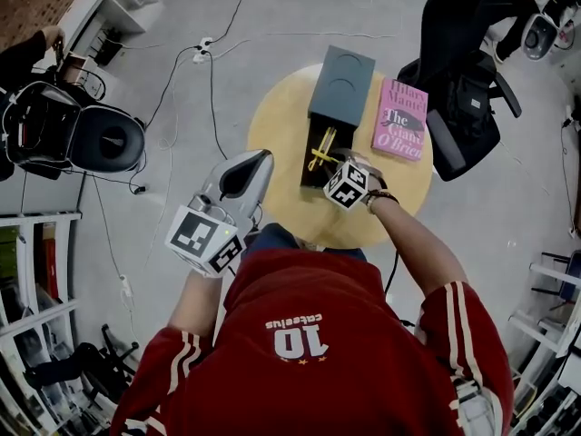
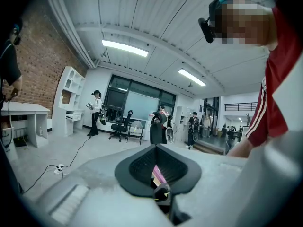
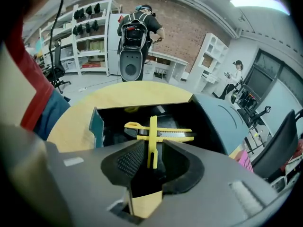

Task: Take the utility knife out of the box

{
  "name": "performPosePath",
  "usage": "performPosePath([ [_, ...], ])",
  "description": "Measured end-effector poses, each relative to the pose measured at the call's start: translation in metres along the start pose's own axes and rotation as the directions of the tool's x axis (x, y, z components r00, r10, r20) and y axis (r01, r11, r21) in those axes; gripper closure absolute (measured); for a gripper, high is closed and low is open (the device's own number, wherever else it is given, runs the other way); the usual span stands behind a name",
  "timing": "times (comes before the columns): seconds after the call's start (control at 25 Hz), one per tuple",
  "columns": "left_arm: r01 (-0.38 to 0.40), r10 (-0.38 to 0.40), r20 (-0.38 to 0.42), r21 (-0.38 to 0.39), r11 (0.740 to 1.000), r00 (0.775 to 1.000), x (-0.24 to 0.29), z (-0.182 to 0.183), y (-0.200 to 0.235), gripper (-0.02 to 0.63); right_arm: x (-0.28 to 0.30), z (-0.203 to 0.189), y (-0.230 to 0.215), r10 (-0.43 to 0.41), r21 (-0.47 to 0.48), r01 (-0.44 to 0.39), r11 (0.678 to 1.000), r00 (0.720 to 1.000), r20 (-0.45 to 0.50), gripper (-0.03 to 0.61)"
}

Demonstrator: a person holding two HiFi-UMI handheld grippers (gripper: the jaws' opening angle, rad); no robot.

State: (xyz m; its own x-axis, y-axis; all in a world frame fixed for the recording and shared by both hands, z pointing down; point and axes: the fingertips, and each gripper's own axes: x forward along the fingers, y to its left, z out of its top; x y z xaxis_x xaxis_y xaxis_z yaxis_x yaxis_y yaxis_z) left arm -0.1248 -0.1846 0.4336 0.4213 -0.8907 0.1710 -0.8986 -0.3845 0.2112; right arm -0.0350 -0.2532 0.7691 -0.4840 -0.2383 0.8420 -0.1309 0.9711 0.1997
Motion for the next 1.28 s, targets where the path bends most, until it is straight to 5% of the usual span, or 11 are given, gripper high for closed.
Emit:
performPosePath([
  [0.68,-0.008,0.008,-0.001,0.006,1.0,1.0,-0.002,0.0,0.003,0.611,0.015,-0.006,-0.002,0.034,-0.093,-0.046,0.995,0.991,-0.13,0.512],
  [1.28,0.008,-0.007,-0.002,0.032,0.999,1.0,-0.006,0.006,-0.006,0.611,0.003,-0.005,-0.008,-0.022,-0.069,0.019,0.997,0.998,-0.051,0.515],
])
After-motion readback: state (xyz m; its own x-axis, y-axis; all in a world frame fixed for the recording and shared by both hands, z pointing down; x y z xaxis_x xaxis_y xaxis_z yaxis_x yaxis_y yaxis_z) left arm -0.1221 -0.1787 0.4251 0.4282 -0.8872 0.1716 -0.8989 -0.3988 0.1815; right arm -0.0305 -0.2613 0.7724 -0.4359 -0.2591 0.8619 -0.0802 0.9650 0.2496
